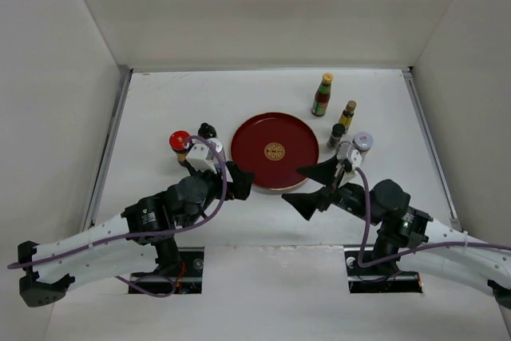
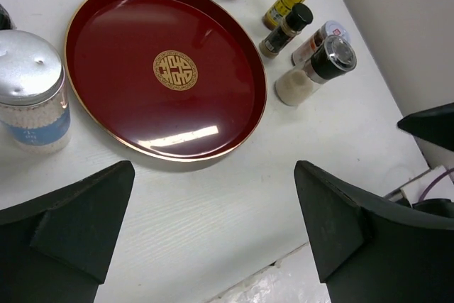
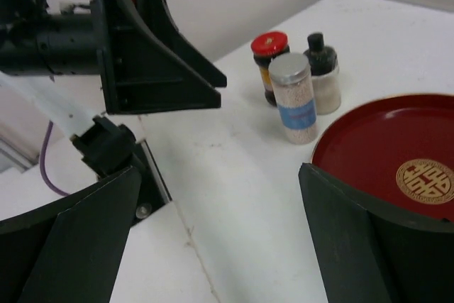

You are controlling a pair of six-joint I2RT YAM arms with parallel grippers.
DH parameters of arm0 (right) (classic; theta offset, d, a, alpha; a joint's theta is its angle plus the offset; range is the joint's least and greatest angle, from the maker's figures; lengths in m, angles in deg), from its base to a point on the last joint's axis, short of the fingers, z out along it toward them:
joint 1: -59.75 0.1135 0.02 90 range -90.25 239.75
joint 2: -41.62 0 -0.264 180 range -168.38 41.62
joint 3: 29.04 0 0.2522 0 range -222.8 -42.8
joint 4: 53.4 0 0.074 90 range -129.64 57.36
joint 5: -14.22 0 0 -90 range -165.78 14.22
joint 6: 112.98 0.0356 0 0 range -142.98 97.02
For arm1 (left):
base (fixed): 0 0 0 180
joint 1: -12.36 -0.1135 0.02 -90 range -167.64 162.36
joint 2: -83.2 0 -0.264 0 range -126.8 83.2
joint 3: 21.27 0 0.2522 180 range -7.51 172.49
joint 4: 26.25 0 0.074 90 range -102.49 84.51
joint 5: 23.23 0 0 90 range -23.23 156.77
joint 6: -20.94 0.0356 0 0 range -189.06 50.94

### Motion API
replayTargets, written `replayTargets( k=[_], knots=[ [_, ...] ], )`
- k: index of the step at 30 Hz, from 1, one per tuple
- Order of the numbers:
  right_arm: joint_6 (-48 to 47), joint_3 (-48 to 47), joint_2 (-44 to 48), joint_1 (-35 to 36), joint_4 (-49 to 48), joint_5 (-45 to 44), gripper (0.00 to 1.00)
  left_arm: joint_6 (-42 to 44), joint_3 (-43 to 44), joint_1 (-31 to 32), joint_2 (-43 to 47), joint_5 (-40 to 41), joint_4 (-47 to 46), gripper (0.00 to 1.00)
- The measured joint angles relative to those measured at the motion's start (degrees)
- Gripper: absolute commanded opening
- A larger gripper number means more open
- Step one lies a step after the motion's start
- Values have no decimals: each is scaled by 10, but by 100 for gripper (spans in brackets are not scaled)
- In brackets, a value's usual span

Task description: Organize the condiment bottles

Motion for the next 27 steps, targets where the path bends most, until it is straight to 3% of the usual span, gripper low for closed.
replayTargets(
  k=[7, 13, 14, 16, 17, 18, 19, 20, 21, 24, 27],
  knots=[
    [0, -9, -7, -85, -17, -31, 100, 18, -4, -36, 5, 3, -31, 100],
    [4, -33, -72, -143, -69, -55, 100, 59, 13, -83, -59, 57, -45, 100],
    [5, -33, -78, -145, -76, -57, 89, 69, 16, -86, -68, 71, -46, 100],
    [3, -30, -84, -145, -87, -59, 38, 90, 19, -91, -76, 102, -49, 95],
    [4, -27, -84, -145, -92, -59, 24, 99, 19, -93, -76, 112, -52, 71],
    [6, -23, -84, -144, -98, -62, 18, 106, 20, -96, -76, 119, -57, 46],
    [9, -20, -84, -144, -101, -66, 17, 111, 22, -97, -77, 125, -61, 38],
    [10, -19, -85, -142, -101, -69, 20, 122, 23, -100, -80, 130, -64, 38],
    [12, -19, -87, -141, -102, -71, 26, 129, 25, -104, -87, 136, -68, 45],
    [16, -19, -96, -141, -112, -73, 58, 142, 27, -122, -116, 141, -75, 85],
    [16, -19, -113, -140, -121, -74, 81, 143, 27, -139, -150, 143, -78, 94]
  ],
)
